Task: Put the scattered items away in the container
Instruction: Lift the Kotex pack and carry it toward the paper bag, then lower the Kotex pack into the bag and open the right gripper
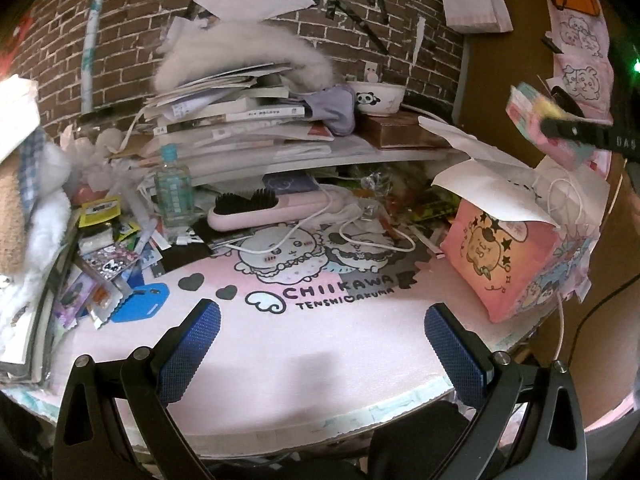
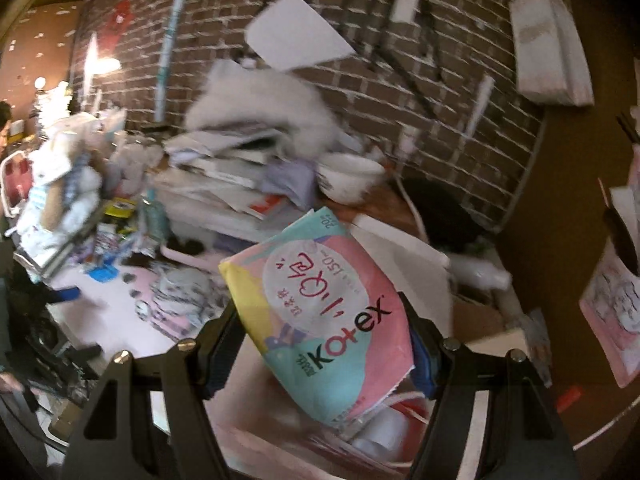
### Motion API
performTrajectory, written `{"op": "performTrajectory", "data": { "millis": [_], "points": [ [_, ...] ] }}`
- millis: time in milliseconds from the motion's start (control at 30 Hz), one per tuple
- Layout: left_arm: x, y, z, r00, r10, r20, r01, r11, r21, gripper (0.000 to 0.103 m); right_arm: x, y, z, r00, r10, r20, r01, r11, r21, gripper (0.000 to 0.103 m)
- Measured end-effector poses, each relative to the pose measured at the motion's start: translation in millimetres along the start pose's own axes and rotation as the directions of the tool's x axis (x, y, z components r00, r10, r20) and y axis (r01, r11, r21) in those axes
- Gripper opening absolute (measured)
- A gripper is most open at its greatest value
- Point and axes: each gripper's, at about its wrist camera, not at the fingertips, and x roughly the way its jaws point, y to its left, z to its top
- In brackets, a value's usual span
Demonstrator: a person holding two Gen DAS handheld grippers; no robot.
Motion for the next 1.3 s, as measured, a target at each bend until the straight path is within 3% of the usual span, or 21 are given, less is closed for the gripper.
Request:
{"op": "performTrajectory", "data": {
  "millis": [267,500,1033,1300],
  "points": [
    [4,-7,-1,1.000,-0.004,-0.013,0.004,1.000,0.015,0.102,10,-38,-31,0.993,-0.008,-0.118,0.010,1.000,0.016,0.068],
    [6,-8,-2,1.000,-0.004,-0.017,0.004,1.000,0.016,0.102,23,-31,-47,0.981,0.043,-0.187,-0.048,0.999,-0.018,0.068],
    [8,-7,-2,1.000,0.001,-0.020,-0.001,1.000,0.012,0.102,38,2,-43,0.974,0.015,-0.225,-0.052,0.986,-0.159,0.069],
    [9,-8,-3,1.000,0.001,-0.021,-0.001,1.000,0.012,0.102,49,-6,-33,0.956,0.015,-0.294,-0.053,0.991,-0.124,0.069]
  ]
}}
